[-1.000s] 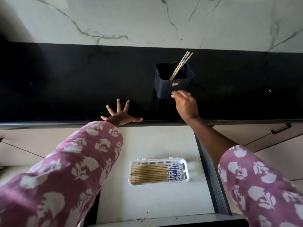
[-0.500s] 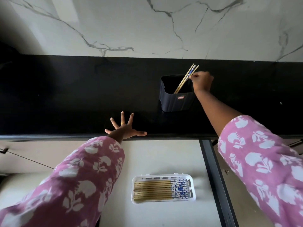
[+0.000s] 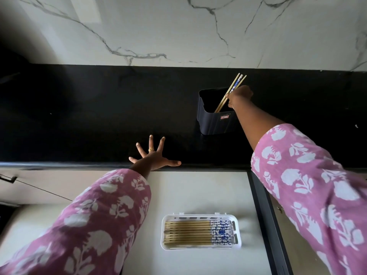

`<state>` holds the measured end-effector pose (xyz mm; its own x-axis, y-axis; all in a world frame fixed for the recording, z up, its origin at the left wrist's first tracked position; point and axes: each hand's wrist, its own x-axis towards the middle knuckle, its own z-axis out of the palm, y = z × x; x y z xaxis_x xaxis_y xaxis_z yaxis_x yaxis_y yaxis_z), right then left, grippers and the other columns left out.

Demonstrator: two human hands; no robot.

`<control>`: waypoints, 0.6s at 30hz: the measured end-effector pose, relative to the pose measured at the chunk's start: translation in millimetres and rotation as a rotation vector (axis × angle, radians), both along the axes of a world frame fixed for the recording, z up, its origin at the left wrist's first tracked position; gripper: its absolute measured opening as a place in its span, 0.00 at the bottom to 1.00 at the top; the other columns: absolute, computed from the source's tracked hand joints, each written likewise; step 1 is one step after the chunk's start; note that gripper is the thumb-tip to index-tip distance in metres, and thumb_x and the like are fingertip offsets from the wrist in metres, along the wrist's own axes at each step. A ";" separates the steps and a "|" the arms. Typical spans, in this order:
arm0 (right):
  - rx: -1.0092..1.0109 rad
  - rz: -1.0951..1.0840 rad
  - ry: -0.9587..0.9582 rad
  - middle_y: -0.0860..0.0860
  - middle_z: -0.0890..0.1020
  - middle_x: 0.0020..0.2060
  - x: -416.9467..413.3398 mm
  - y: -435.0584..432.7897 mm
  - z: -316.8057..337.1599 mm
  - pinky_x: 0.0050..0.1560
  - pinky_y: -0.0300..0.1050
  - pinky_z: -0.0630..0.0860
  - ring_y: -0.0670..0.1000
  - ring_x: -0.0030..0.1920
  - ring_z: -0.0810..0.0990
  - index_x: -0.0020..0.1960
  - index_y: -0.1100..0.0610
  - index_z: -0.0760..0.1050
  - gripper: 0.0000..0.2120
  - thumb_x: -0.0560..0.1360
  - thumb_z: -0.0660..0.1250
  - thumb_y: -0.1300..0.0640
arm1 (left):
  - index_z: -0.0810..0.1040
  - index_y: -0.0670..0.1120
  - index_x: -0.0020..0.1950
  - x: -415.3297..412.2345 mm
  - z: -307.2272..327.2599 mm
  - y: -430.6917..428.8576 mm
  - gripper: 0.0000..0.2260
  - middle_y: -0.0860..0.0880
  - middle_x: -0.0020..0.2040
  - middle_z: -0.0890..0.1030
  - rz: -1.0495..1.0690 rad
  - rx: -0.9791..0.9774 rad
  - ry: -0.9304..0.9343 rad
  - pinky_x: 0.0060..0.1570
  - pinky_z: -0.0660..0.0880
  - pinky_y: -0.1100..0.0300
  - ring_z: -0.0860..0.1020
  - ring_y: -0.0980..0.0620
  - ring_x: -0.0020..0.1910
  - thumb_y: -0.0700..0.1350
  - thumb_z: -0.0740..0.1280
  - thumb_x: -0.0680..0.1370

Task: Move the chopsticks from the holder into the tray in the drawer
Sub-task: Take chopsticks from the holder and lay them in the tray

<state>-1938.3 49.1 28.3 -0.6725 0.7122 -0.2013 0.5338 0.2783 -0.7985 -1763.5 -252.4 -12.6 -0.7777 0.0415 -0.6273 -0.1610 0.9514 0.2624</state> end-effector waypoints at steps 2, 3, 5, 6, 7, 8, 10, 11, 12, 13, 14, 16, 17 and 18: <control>-0.054 -0.012 0.021 0.60 0.83 0.50 -12.8 8.7 -11.8 0.46 0.56 0.82 0.57 0.46 0.84 0.52 0.64 0.79 0.13 0.68 0.71 0.66 | 0.35 0.66 0.73 -0.5 -0.5 0.2 0.52 0.57 0.73 0.26 0.003 0.003 -0.001 0.64 0.41 0.26 0.27 0.35 0.72 0.73 0.68 0.63; -0.069 -0.024 0.032 0.60 0.83 0.49 -13.7 8.9 -12.9 0.45 0.56 0.83 0.56 0.43 0.84 0.49 0.63 0.79 0.10 0.67 0.71 0.67 | 0.35 0.66 0.73 -0.3 -0.7 0.1 0.52 0.57 0.73 0.26 0.004 0.003 -0.001 0.64 0.41 0.26 0.27 0.36 0.72 0.73 0.68 0.63; -0.088 -0.044 0.057 0.60 0.83 0.49 -5.9 5.1 -6.0 0.42 0.55 0.83 0.55 0.41 0.84 0.48 0.63 0.79 0.08 0.68 0.70 0.67 | 0.35 0.67 0.73 0.0 -1.5 0.2 0.52 0.57 0.73 0.26 0.004 0.003 -0.001 0.64 0.41 0.26 0.27 0.36 0.72 0.73 0.68 0.62; -0.093 -0.047 0.070 0.60 0.83 0.48 4.7 -1.0 4.1 0.39 0.54 0.83 0.55 0.39 0.84 0.49 0.64 0.79 0.09 0.69 0.69 0.67 | 0.35 0.67 0.73 -0.1 -1.8 0.3 0.52 0.57 0.73 0.26 0.004 0.003 -0.001 0.64 0.41 0.26 0.27 0.36 0.72 0.73 0.68 0.62; -0.099 -0.043 0.082 0.60 0.82 0.47 10.8 -4.3 9.7 0.37 0.53 0.83 0.56 0.38 0.85 0.51 0.65 0.79 0.10 0.70 0.69 0.67 | 0.35 0.67 0.73 -0.6 -2.2 0.3 0.52 0.57 0.73 0.26 0.002 0.002 -0.001 0.64 0.41 0.26 0.27 0.36 0.72 0.73 0.68 0.63; -0.106 -0.036 0.092 0.60 0.82 0.46 16.9 -7.7 15.7 0.36 0.52 0.84 0.56 0.37 0.85 0.51 0.66 0.79 0.10 0.70 0.69 0.68 | 0.34 0.66 0.73 -0.9 -2.6 0.2 0.52 0.57 0.73 0.26 0.000 0.000 0.001 0.64 0.41 0.25 0.27 0.35 0.72 0.73 0.68 0.63; -0.103 -0.041 0.120 0.61 0.82 0.45 21.1 -7.6 22.0 0.38 0.52 0.84 0.56 0.37 0.85 0.51 0.66 0.79 0.11 0.69 0.70 0.68 | 0.34 0.66 0.73 -1.4 -3.7 -0.1 0.52 0.57 0.73 0.25 -0.003 -0.003 0.006 0.64 0.41 0.25 0.27 0.35 0.72 0.73 0.67 0.63; -0.089 -0.058 0.146 0.60 0.83 0.45 21.9 -5.5 24.6 0.40 0.52 0.84 0.57 0.38 0.85 0.51 0.66 0.80 0.12 0.68 0.71 0.68 | 0.34 0.67 0.73 -1.2 -3.8 -0.4 0.52 0.57 0.73 0.25 -0.003 -0.004 0.008 0.64 0.41 0.25 0.27 0.35 0.72 0.73 0.67 0.62; -0.083 -0.073 0.162 0.60 0.83 0.45 23.5 -2.8 28.9 0.41 0.53 0.84 0.57 0.40 0.85 0.51 0.65 0.80 0.13 0.67 0.72 0.67 | 0.34 0.67 0.73 -1.1 -4.0 -0.5 0.52 0.57 0.73 0.25 -0.003 -0.004 0.011 0.64 0.41 0.25 0.27 0.35 0.72 0.73 0.67 0.62; -0.070 -0.092 0.175 0.60 0.84 0.46 24.7 0.0 33.1 0.43 0.53 0.83 0.58 0.43 0.85 0.51 0.65 0.80 0.13 0.66 0.72 0.66 | 0.35 0.66 0.73 -1.0 -3.9 -0.7 0.52 0.57 0.73 0.26 -0.004 -0.004 0.014 0.64 0.41 0.25 0.27 0.35 0.72 0.73 0.67 0.63; -0.057 -0.110 0.188 0.60 0.84 0.46 25.6 3.6 37.5 0.45 0.53 0.83 0.58 0.44 0.85 0.50 0.64 0.80 0.13 0.65 0.73 0.65 | 0.35 0.66 0.73 -0.7 -3.3 -0.4 0.52 0.57 0.73 0.26 -0.005 -0.003 0.018 0.64 0.42 0.25 0.27 0.35 0.72 0.73 0.67 0.63; -0.059 -0.142 0.232 0.60 0.85 0.46 32.7 9.3 50.9 0.46 0.53 0.83 0.58 0.44 0.85 0.50 0.64 0.80 0.13 0.65 0.73 0.64 | 0.35 0.67 0.73 0.3 -2.5 0.0 0.52 0.57 0.74 0.26 -0.004 0.001 0.028 0.64 0.42 0.26 0.28 0.35 0.72 0.73 0.67 0.62; -0.060 -0.160 0.260 0.60 0.85 0.45 38.6 11.5 59.1 0.45 0.53 0.83 0.58 0.43 0.85 0.49 0.64 0.80 0.13 0.65 0.73 0.63 | 0.35 0.67 0.73 0.6 -2.1 0.2 0.52 0.57 0.74 0.26 -0.004 0.001 0.036 0.64 0.42 0.26 0.28 0.35 0.72 0.74 0.67 0.62; -0.059 -0.174 0.287 0.60 0.85 0.44 46.3 11.8 67.7 0.45 0.53 0.83 0.57 0.43 0.85 0.49 0.64 0.81 0.12 0.65 0.73 0.62 | 0.35 0.67 0.73 1.3 -2.5 0.0 0.52 0.57 0.74 0.26 -0.004 0.000 0.044 0.65 0.42 0.26 0.28 0.36 0.72 0.74 0.67 0.62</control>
